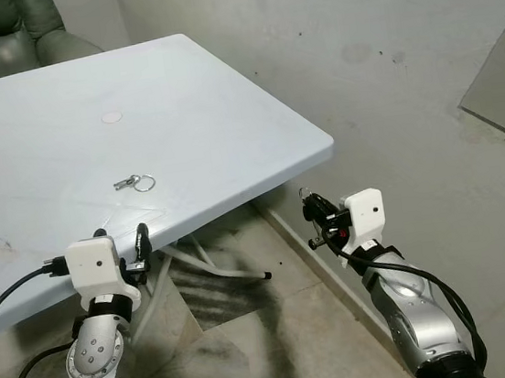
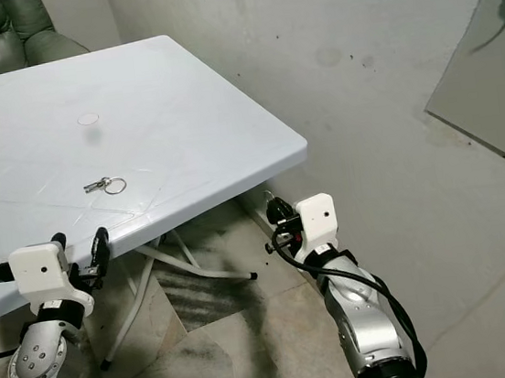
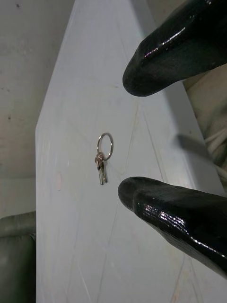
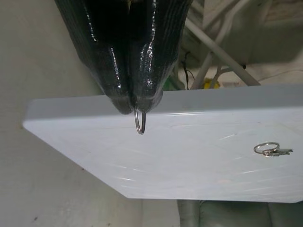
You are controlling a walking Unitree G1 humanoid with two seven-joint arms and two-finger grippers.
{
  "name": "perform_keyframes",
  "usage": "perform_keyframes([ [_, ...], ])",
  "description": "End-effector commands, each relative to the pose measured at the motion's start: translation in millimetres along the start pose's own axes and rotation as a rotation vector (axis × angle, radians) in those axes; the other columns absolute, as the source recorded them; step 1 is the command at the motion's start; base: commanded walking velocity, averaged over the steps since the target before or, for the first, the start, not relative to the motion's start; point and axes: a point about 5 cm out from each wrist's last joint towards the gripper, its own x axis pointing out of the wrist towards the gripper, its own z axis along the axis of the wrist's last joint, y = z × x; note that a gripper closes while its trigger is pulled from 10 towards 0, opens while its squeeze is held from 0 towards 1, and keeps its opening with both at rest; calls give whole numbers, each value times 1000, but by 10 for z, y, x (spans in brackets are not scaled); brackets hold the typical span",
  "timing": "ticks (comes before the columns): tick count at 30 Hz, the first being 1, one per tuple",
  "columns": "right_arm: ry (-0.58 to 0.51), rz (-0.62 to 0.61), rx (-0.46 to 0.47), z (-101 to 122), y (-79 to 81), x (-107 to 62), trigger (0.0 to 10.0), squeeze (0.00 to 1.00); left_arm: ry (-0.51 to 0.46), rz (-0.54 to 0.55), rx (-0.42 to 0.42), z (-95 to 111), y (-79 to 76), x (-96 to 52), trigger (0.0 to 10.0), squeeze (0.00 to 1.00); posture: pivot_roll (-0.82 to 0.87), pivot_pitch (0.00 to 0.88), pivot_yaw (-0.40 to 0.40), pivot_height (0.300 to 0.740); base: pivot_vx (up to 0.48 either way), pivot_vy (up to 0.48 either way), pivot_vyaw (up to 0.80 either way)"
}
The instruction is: Hang keys on a hook
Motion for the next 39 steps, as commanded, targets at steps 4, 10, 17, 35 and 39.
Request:
perform_keyframes([
  [4, -30, 1, -11, 68, -39, -20, 10000, 0, 4, -11, -4, -6, -34, -5, 10000, 0, 0, 90, -43, 740, 0, 0, 0],
  [10, -22, 3, -9, 65, -54, -35, 10000, 0, 3, -4, -7, -13, -37, -22, 10000, 0, 1, 92, -47, 740, 0, 0, 0],
  [17, -23, 5, -7, 74, -51, -28, 10000, 0, 1, -4, -6, -10, -35, -20, 10000, 0, -1, 93, -47, 740, 0, 0, 0],
  [35, -11, -9, -6, 78, -69, -36, 10000, 0, 16, -28, -26, -20, -30, 0, 10000, 0, -38, 75, -39, 740, 0, 0, -708],
  [39, -10, -15, -6, 69, -67, -46, 10000, 0, 16, -39, -11, -14, -24, 21, 10000, 0, -44, 71, -33, 740, 0, 0, -731],
])
